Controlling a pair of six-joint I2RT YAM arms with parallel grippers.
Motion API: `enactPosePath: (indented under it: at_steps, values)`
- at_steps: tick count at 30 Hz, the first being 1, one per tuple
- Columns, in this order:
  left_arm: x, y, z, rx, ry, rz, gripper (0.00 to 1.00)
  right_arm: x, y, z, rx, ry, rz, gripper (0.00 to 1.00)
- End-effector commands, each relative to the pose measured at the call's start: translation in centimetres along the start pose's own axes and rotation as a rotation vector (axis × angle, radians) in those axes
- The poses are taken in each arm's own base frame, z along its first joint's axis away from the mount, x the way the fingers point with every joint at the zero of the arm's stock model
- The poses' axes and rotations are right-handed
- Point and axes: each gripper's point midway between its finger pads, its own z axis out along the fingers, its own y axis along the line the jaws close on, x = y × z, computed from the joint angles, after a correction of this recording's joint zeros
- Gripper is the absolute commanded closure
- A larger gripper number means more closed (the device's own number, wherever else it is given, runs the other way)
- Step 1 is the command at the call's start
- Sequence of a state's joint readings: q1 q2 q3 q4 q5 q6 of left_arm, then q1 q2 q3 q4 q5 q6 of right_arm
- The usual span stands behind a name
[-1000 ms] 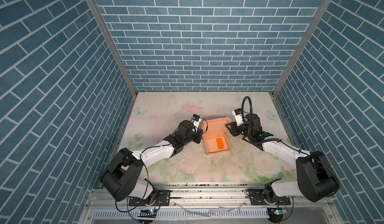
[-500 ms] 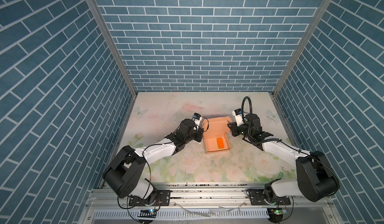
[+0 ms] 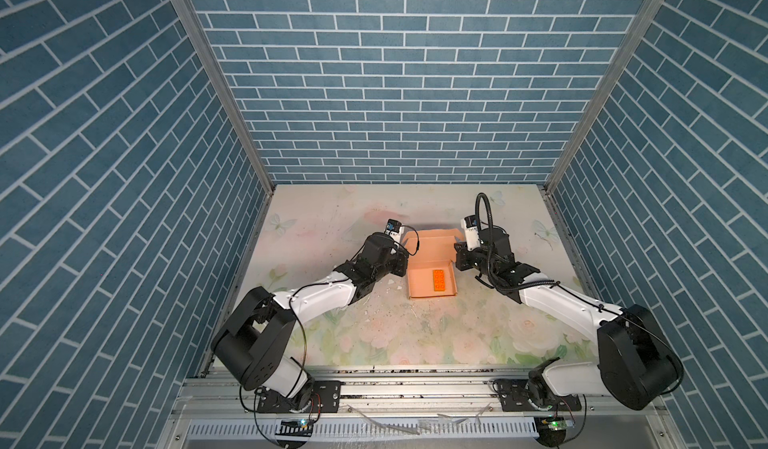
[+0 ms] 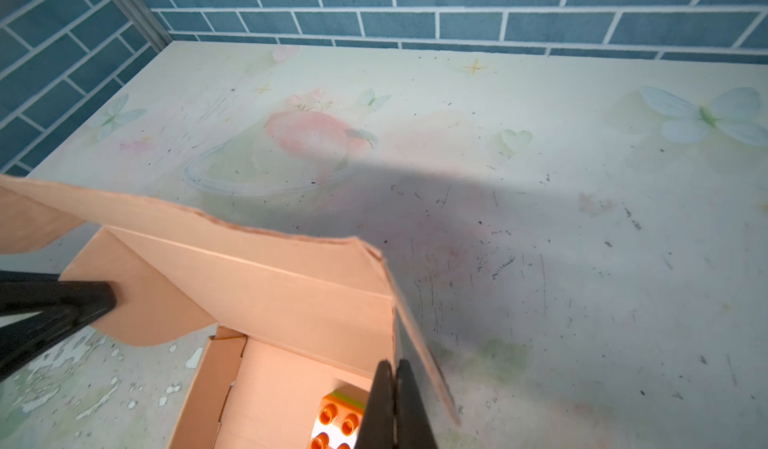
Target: Fold the paper box
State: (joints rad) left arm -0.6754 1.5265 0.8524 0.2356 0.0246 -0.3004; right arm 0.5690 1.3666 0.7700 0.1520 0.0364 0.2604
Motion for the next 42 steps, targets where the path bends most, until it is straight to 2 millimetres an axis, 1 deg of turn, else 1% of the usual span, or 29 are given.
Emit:
enactPosePath:
  at_steps: [1, 5, 11, 19, 25, 31, 33, 37, 42]
  values:
    - [-0.8, 0.2, 0.6, -0.047, -0.014, -0.009, 1.00, -2.1, -0.5, -0.6, 0.106, -0.065, 0.046, 1.00]
    - [-1.6, 0.6, 1.3, -0.079, -0.049, -0.013, 1.00, -2.8, -0.2, -0.3, 0.130, -0.105, 0.054, 1.00]
    - [-2.4, 0.9, 2.1, -0.100, -0.123, 0.007, 1.00, -3.2, -0.4, 0.2, 0.156, -0.159, 0.060, 1.00]
    - [-3.4, 1.4, 2.4, -0.120, -0.237, 0.017, 1.00, -3.6, -0.3, 0.1, 0.193, -0.245, 0.096, 1.00]
    - [-3.5, 1.9, 2.8, -0.145, -0.283, 0.016, 1.00, -3.0, -0.1, 0.6, 0.228, -0.283, 0.147, 1.00]
    - [-3.5, 2.1, 3.7, -0.148, -0.318, 0.006, 1.00, -3.2, 0.0, 0.9, 0.243, -0.346, 0.189, 1.00]
    - [-3.4, 2.1, 4.1, -0.145, -0.326, 0.006, 1.00, -3.2, 0.2, 1.1, 0.243, -0.352, 0.187, 1.00]
    - [-3.0, 2.0, 4.5, -0.127, -0.340, 0.011, 1.00, -2.6, 0.3, 1.6, 0.251, -0.356, 0.185, 1.00]
    - [-2.3, 2.1, 4.4, -0.112, -0.372, 0.009, 1.00, -2.0, 0.8, 1.9, 0.247, -0.389, 0.176, 1.00]
